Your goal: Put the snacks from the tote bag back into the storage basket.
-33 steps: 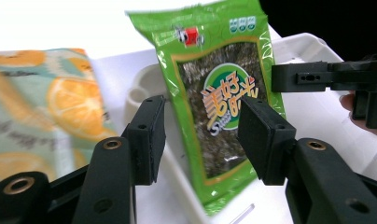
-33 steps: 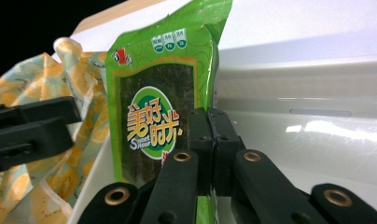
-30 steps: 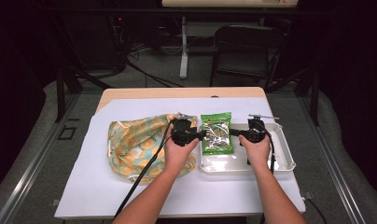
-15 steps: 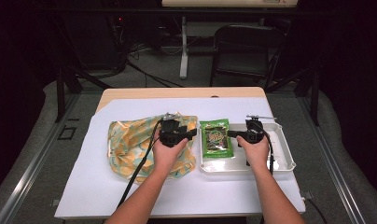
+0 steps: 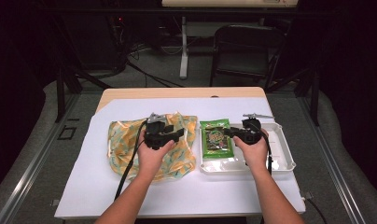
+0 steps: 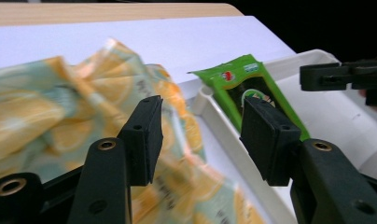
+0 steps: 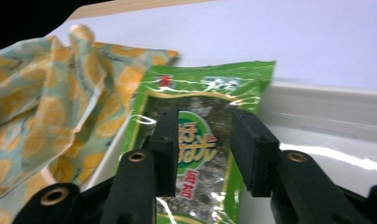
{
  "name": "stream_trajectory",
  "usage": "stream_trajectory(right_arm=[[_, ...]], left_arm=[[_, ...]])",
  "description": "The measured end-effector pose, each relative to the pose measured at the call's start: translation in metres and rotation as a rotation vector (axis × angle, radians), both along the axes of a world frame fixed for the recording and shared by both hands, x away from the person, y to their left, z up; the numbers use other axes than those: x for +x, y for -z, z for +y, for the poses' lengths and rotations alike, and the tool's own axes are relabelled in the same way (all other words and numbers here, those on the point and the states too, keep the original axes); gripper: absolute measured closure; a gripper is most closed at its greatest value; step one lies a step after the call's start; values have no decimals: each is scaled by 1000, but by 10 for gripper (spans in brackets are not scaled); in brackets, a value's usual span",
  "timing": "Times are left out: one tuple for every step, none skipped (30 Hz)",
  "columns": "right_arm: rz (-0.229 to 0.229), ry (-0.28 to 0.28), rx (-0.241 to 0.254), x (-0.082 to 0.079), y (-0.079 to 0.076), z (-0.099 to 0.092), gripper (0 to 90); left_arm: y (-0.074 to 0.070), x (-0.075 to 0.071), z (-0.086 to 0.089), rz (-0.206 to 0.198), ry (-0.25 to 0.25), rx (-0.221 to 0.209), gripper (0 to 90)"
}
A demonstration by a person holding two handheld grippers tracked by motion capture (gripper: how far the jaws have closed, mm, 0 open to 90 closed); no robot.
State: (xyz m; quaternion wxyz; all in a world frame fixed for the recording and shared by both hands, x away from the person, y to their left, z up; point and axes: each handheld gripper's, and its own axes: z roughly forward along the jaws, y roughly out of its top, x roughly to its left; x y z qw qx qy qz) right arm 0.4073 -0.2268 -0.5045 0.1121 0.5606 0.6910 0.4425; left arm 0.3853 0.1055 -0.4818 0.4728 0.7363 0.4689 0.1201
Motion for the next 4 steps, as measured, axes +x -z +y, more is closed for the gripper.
stream_trajectory(right_arm=[[-6,-13,-8,-1,-2,2,612],[-11,-21,-9,-3,-3,5,607],[-18,-36,-10,-5,-5,8,594],[-29,-50,-10,-6,-7,10,584]], left_arm=[[-1,-2,6,0,1,6,480],[-1,-4,13,-5,-5,15,477],[-2,-6,19,-11,-14,15,475],[-2,-8,26,-11,-24,16,473]])
